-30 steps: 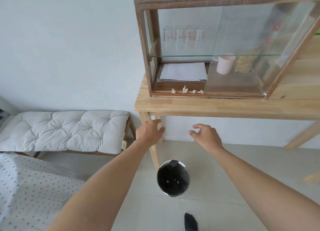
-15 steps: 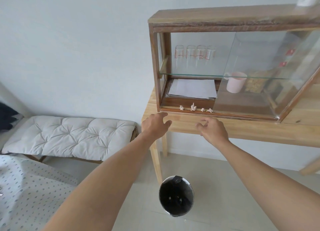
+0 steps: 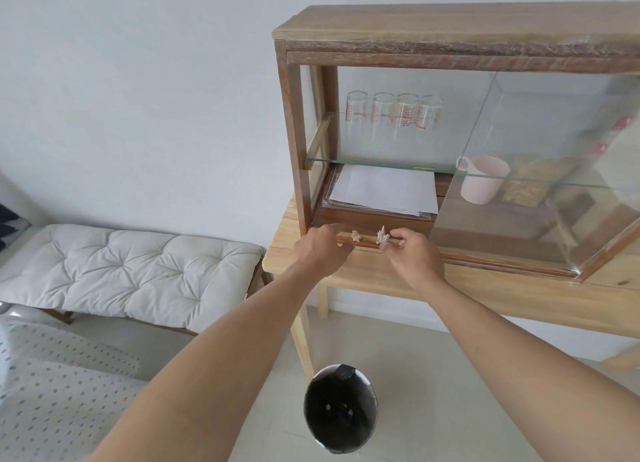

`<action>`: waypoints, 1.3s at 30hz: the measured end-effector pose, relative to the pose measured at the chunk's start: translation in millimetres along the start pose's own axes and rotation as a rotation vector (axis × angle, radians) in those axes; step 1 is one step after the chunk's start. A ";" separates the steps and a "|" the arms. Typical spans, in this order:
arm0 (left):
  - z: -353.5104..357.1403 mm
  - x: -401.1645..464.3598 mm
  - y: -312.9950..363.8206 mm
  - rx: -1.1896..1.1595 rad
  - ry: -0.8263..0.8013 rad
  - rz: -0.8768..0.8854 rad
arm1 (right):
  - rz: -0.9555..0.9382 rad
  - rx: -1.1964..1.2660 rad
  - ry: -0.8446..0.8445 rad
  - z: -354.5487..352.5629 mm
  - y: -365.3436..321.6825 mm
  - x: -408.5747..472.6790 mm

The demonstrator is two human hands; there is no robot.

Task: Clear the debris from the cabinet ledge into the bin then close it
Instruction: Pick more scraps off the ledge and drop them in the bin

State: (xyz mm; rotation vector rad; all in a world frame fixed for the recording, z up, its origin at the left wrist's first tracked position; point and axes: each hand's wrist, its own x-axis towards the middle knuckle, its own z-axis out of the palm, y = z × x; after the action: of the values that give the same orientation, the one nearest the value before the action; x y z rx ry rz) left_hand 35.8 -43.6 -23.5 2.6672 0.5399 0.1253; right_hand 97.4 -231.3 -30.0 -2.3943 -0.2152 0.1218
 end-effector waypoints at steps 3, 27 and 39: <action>7.1 9.1 9.2 -0.036 0.000 -0.011 | 0.037 0.002 -0.006 6.8 -2.2 8.1; 12.0 -16.8 3.4 -0.143 0.079 0.030 | 0.049 0.135 -0.010 7.9 7.8 -31.7; 10.8 -95.2 -29.1 -0.169 0.022 0.046 | 0.094 0.138 -0.021 17.6 21.8 -112.9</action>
State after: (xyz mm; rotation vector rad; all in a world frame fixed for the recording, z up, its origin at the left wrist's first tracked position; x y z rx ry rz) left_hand -60.4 -60.4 -45.9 2.5165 0.4539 0.2050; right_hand -13.4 -256.9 -54.6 -2.2668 -0.1008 0.1996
